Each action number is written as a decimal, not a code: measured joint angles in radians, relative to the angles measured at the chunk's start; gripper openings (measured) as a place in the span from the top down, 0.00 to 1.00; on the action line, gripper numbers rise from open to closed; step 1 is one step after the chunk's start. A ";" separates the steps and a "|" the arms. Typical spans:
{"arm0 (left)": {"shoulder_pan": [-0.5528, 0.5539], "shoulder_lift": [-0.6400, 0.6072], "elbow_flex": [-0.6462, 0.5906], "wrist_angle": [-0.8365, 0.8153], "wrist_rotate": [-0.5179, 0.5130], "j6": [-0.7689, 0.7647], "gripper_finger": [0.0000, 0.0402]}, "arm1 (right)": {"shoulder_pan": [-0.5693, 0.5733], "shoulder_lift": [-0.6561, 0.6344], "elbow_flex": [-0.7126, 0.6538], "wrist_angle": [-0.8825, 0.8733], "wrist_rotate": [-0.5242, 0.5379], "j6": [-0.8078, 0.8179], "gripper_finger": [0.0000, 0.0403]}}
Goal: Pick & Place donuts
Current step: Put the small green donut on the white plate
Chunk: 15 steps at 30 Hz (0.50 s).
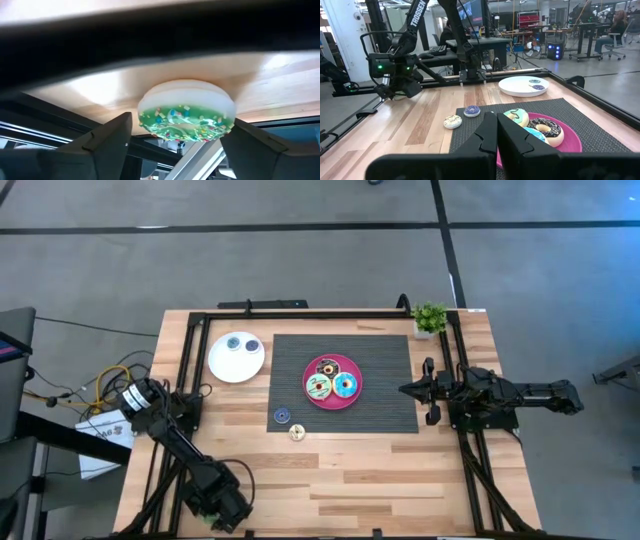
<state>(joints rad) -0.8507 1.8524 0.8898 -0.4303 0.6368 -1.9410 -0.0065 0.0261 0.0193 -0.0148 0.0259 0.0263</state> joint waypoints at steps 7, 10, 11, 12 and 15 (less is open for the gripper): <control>0.027 0.000 0.000 -0.011 0.010 0.069 0.18 | 0.000 0.000 0.000 0.000 0.000 0.000 1.00; 0.039 0.000 0.000 -0.018 0.016 0.099 0.17 | 0.000 0.000 0.000 0.000 0.000 0.000 1.00; 0.041 0.000 0.000 -0.020 0.016 0.106 0.17 | 0.000 0.000 0.000 0.000 0.000 0.000 1.00; 0.043 0.000 0.001 -0.021 0.015 0.116 0.17 | 0.000 0.000 0.000 0.000 0.000 0.000 1.00; 0.044 0.000 0.001 -0.021 0.013 0.134 0.18 | 0.000 0.000 0.000 0.000 0.000 0.000 1.00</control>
<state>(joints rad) -0.8066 1.8526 0.8909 -0.4515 0.6502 -1.8066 -0.0063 0.0260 0.0189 -0.0151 0.0257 0.0261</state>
